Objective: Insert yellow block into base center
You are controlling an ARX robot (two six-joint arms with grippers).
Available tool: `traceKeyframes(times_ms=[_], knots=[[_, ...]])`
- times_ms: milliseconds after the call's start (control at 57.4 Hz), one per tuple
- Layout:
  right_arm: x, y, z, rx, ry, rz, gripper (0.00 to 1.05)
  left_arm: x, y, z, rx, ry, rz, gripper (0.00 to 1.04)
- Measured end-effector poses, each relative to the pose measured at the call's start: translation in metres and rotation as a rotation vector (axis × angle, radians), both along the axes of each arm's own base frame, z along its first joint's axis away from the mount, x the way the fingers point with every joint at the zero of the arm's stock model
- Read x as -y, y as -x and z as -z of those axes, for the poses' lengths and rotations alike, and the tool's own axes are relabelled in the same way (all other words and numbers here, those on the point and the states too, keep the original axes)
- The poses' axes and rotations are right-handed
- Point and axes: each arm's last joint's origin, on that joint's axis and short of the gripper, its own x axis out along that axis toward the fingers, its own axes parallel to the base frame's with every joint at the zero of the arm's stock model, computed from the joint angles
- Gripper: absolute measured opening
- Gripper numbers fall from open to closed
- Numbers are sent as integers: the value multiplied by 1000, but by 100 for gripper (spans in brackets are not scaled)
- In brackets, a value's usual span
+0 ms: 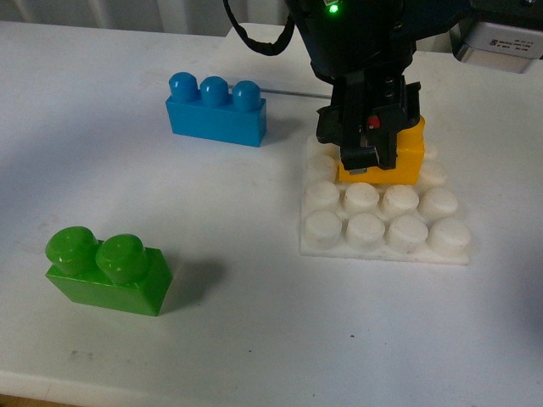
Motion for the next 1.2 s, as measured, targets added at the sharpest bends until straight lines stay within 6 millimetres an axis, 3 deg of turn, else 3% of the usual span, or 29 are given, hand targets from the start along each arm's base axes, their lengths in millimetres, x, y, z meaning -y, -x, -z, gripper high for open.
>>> traceKeyframes(times_ms=[139,470,697,923,1062,1202], knots=[[0,0,0,0,0,0,96,4,-2,10,18,-15,-11,32],[0,0,0,0,0,0,96,5,0,11,27,-14,-10,32],[0,0,0,0,0,0,96,-5,6,9,64,-13,-4,64],[0,0,0,0,0,0,96,-40,22,-37,209,127,-39,100],[0,0,0,0,0,0,96,-73,34,-62,324,234,-115,98],[0,0,0,0,0,0,96,-125,57,-69,497,405,-342,98]])
